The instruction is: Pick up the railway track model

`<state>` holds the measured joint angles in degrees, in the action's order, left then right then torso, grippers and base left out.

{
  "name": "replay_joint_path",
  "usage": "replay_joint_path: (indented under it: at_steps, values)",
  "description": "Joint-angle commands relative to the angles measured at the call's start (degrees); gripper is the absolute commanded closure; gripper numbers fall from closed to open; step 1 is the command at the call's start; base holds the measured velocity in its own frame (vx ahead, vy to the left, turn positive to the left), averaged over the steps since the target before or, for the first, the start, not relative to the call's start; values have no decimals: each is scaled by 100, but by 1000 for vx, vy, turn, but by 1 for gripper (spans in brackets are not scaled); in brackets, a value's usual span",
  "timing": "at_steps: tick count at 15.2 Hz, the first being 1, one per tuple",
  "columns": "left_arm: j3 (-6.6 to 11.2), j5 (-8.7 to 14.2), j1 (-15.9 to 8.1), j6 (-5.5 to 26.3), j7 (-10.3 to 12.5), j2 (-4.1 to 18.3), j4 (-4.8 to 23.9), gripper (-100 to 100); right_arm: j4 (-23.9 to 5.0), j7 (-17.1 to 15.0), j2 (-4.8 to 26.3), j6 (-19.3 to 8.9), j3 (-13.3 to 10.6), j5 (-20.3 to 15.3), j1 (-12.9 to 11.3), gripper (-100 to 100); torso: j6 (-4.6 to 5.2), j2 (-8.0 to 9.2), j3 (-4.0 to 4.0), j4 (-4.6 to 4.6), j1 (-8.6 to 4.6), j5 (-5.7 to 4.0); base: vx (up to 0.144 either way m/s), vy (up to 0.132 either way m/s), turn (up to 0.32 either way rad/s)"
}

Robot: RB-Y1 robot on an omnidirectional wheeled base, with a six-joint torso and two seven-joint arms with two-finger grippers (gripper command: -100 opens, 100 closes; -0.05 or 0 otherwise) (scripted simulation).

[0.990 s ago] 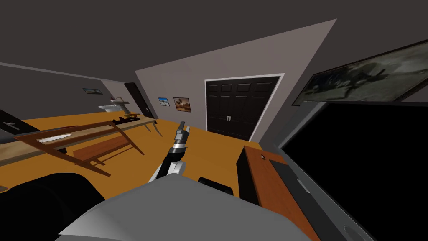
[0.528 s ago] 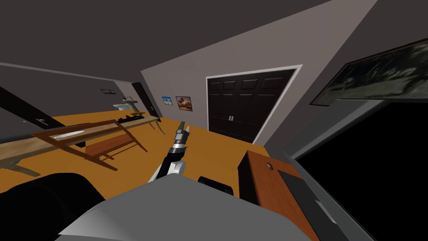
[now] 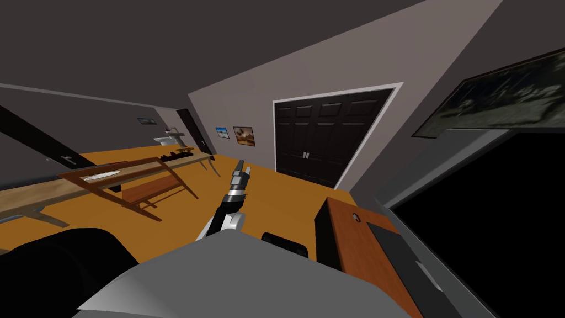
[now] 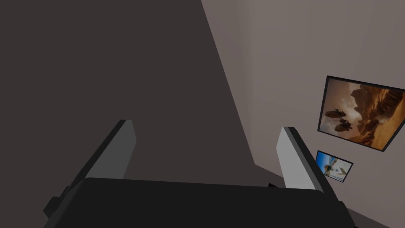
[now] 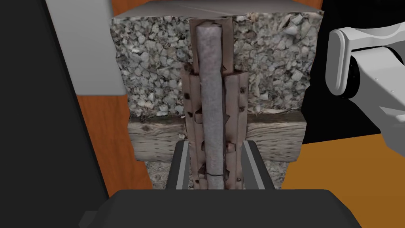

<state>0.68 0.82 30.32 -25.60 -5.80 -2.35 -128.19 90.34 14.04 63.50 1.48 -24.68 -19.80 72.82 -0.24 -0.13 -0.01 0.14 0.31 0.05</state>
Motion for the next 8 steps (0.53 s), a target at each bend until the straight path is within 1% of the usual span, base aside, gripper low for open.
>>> replay_joint_path:
  at_steps: [1, 2, 3, 4, 5, 7, 8]
  values:
    - [0, 0, 0, 0, 0, 0, 0, 0, 0, 0, 0, 0, 0, 0, 0, 100, 0, 0, 0, 0, 0, 0, 0, 0, 0]
    - [0, 0, 0, 0, 0, 0, 0, 0, 1, 0, -2, 1, -2, 0, 0, 100, -1, -2, -1, -1, 0, 2, 0, 0, 0]
    - [0, 0, 0, 0, 0, 0, 0, 0, 174, -22, 135, 1, 79, 15, 175, 100, -2, -3, -2, -1, 0, 5, 27, 1, -47]
    - [0, 0, 1, 0, 0, 0, 0, 0, 233, -32, 187, -7, 107, 22, 235, 100, -1, -11, -8, -5, 2, 12, 60, -2, -67]
    - [0, 0, 1, 0, 0, 0, 0, 0, 350, -50, 292, -23, 163, 34, 354, 100, -1, -24, -16, -10, 7, 19, 71, -6, -64]
    - [0, 0, 1, 0, 0, 0, 0, 0, 467, -68, 396, -39, 219, 47, 474, 100, -4, -41, -29, -19, 17, 32, 60, -3, -36]
    - [0, 0, 1, 0, 0, 0, 0, 0, 387, -55, 330, -22, 189, 41, 398, 100, -5, -46, -33, -22, 24, 39, 33, -4, -8]
